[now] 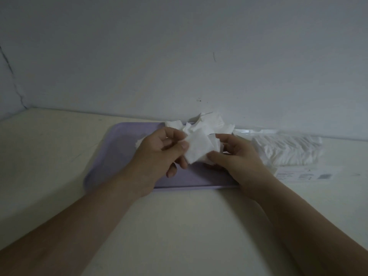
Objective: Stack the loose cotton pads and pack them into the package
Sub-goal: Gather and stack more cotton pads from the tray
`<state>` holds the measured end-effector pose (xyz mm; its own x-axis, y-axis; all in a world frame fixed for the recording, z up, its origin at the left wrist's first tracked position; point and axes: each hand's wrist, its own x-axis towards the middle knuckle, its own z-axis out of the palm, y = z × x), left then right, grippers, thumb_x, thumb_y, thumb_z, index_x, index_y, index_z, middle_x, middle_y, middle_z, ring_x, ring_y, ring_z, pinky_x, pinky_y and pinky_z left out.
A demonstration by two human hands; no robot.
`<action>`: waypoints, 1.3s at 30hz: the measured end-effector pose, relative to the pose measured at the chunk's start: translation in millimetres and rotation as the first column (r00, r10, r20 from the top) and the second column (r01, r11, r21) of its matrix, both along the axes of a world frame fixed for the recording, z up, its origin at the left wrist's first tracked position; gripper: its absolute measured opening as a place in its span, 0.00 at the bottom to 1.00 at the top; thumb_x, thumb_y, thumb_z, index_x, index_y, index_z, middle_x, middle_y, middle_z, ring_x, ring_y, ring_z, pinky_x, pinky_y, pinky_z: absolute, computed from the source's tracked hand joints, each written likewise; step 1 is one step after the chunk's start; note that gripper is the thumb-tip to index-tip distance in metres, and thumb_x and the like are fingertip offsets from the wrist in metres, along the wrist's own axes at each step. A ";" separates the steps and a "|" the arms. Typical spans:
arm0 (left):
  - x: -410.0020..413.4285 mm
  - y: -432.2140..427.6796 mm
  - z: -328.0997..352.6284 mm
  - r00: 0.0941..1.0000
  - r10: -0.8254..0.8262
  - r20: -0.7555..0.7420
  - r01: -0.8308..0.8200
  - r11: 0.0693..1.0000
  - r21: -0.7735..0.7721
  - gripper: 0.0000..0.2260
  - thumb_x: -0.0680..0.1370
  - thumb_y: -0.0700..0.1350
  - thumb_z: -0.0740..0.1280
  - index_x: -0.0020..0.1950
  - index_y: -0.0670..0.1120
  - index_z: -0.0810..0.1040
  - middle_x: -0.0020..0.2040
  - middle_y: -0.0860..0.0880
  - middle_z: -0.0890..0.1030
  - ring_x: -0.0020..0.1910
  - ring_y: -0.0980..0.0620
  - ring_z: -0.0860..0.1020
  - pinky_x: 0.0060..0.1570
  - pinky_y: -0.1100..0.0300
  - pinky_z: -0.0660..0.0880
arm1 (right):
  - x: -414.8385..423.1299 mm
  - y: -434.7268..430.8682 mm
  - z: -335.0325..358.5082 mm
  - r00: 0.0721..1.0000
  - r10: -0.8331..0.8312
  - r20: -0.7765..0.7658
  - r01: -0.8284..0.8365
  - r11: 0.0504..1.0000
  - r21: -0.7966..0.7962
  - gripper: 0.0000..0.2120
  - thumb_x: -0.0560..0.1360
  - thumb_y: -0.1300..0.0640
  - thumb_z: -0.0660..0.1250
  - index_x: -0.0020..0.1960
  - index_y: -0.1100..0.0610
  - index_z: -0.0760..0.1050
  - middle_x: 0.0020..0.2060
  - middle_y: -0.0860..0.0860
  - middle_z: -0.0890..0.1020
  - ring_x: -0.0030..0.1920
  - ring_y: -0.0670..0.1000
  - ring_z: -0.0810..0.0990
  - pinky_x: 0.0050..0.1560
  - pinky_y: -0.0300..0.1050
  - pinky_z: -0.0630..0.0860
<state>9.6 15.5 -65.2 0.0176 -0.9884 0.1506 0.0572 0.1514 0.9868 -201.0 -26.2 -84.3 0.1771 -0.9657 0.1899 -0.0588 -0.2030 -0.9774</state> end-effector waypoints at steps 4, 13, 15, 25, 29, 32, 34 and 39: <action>-2.3 -0.6 -5.4 0.989 -0.089 0.122 0.093 0.995 -0.025 0.09 0.79 0.33 0.71 0.56 0.44 0.79 0.45 0.44 0.85 0.36 0.50 0.79 0.26 0.59 0.71 | 0.8 4.7 1.9 0.998 0.055 0.013 -0.054 0.998 -0.038 0.21 0.67 0.61 0.80 0.58 0.50 0.84 0.52 0.54 0.88 0.50 0.57 0.87 0.58 0.59 0.83; -0.7 0.3 -6.1 0.986 -0.129 0.109 0.133 0.991 -0.025 0.14 0.77 0.32 0.72 0.54 0.50 0.85 0.40 0.48 0.79 0.32 0.54 0.72 0.31 0.65 0.69 | -3.2 1.4 -1.5 1.000 0.001 0.001 -0.001 1.000 -0.018 0.19 0.72 0.69 0.77 0.59 0.55 0.82 0.52 0.54 0.88 0.57 0.57 0.86 0.64 0.60 0.80; -3.2 1.8 -5.4 0.985 -0.144 0.101 0.147 0.989 -0.025 0.17 0.76 0.30 0.72 0.59 0.47 0.83 0.45 0.49 0.83 0.36 0.57 0.77 0.32 0.70 0.72 | -3.3 0.7 -1.2 0.999 0.031 0.035 -0.031 1.000 -0.001 0.24 0.71 0.72 0.76 0.63 0.56 0.79 0.53 0.57 0.88 0.57 0.62 0.85 0.63 0.62 0.80; -3.8 -2.3 -9.9 0.982 -0.008 0.189 0.015 0.999 -0.033 0.13 0.75 0.35 0.76 0.56 0.49 0.82 0.43 0.46 0.79 0.38 0.51 0.76 0.29 0.62 0.73 | -4.9 6.2 9.1 0.971 0.240 -0.006 -0.238 0.967 0.093 0.36 0.62 0.69 0.78 0.68 0.53 0.76 0.58 0.54 0.85 0.56 0.53 0.85 0.61 0.49 0.81; -4.7 -2.8 -10.2 0.977 -0.031 0.213 0.040 0.998 -0.039 0.19 0.75 0.34 0.75 0.62 0.49 0.80 0.40 0.49 0.79 0.38 0.51 0.80 0.35 0.60 0.78 | -0.3 10.6 6.8 0.977 0.162 -0.139 -0.159 0.987 0.030 0.38 0.62 0.62 0.83 0.69 0.51 0.75 0.60 0.51 0.85 0.59 0.53 0.85 0.62 0.52 0.81; -2.9 -4.5 -13.9 0.961 -0.044 0.273 0.054 0.998 -0.031 0.29 0.71 0.36 0.78 0.69 0.51 0.76 0.39 0.51 0.79 0.37 0.51 0.78 0.41 0.55 0.78 | 3.0 12.0 5.9 0.972 0.092 -0.218 -0.109 0.992 -0.064 0.32 0.66 0.65 0.76 0.67 0.46 0.77 0.58 0.50 0.84 0.58 0.53 0.85 0.63 0.52 0.81; -3.3 -4.8 -13.7 0.945 -0.050 0.322 0.055 0.998 -0.008 0.30 0.66 0.42 0.80 0.67 0.51 0.78 0.41 0.44 0.81 0.38 0.47 0.78 0.47 0.49 0.80 | 2.6 12.8 6.5 0.970 0.107 -0.219 -0.127 0.988 -0.083 0.31 0.69 0.71 0.73 0.66 0.47 0.77 0.56 0.51 0.85 0.58 0.52 0.84 0.64 0.51 0.79; -6.6 -2.7 -10.3 0.922 -0.074 0.380 0.081 0.997 -0.003 0.15 0.68 0.44 0.83 0.51 0.50 0.84 0.33 0.50 0.73 0.34 0.55 0.69 0.36 0.61 0.68 | 2.2 17.0 9.9 0.959 0.102 -0.265 -0.117 0.992 -0.043 0.34 0.68 0.68 0.75 0.71 0.48 0.74 0.62 0.47 0.81 0.60 0.46 0.82 0.62 0.43 0.78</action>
<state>3.0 12.9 -75.5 -0.1211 -0.9814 0.1487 -0.3081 0.1796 0.9343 -198.8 -9.3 -74.4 0.3323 -0.9264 0.1771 -0.2853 -0.2778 -0.9173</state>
